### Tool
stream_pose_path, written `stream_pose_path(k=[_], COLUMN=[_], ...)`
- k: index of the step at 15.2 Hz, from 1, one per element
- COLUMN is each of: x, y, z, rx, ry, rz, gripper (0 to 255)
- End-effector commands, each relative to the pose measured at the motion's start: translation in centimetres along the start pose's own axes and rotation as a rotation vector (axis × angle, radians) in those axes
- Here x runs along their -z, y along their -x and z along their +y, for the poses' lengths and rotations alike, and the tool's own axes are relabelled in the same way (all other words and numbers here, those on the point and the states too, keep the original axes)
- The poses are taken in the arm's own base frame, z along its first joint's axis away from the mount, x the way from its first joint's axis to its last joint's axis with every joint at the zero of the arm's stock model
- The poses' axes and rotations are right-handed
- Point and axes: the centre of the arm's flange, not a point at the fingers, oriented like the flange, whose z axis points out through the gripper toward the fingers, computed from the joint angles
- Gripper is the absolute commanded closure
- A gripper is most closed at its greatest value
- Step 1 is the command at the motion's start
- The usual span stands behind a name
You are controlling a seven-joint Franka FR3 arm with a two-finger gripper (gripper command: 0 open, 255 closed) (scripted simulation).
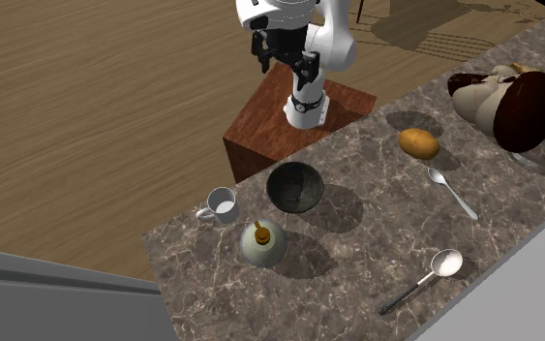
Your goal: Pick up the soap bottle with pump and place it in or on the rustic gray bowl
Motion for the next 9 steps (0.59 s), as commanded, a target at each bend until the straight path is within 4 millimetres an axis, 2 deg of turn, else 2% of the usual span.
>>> stream_pose_path(k=[1,9], x=[0.0,-3.9], y=[0.0,-9.1], z=[0.0,-3.0], rx=[0.000,0.023], ry=[0.000,-0.029], rz=[0.000,0.007], gripper=[0,0])
